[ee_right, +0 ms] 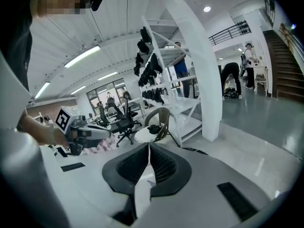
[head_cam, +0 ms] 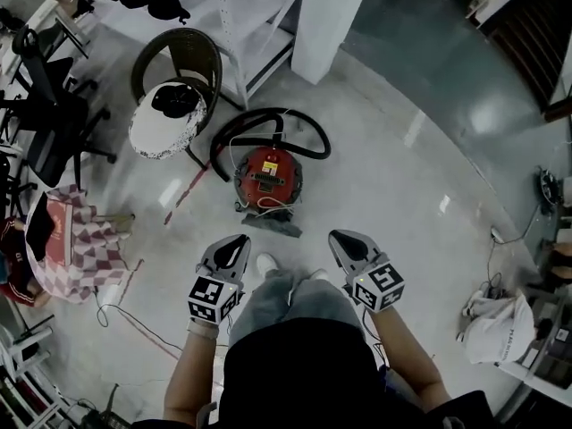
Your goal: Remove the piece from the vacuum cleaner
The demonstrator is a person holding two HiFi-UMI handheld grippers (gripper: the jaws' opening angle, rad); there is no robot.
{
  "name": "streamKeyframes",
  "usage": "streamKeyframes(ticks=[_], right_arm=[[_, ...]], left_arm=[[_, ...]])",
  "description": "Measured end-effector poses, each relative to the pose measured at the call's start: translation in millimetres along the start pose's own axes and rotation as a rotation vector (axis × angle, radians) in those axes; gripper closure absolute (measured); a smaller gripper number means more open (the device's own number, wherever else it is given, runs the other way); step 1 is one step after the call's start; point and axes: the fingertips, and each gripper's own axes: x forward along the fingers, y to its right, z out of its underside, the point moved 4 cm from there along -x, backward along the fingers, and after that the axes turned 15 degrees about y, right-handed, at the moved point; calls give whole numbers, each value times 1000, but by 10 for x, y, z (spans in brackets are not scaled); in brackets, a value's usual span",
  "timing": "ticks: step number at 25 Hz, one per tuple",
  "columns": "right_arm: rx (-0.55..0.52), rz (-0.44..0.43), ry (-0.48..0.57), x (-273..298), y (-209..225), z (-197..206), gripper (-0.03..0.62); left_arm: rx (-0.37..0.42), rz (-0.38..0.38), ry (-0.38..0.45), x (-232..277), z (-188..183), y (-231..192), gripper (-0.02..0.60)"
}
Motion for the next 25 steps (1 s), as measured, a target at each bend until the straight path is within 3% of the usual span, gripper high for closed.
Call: streamKeyframes(ticks=[3,8,25], right_arm=[[-17,-32,-51,309,-18,214,565],[-57,-102,-154,717,-21,675,563],[-153,-289,-432,1915,617,2550,554]], left_arm=[[-2,9,-53,61,209,-231,561],[-87,-16,-94,200,585,-495,561],[-85,-73,-299,926,2270,-1096,560]])
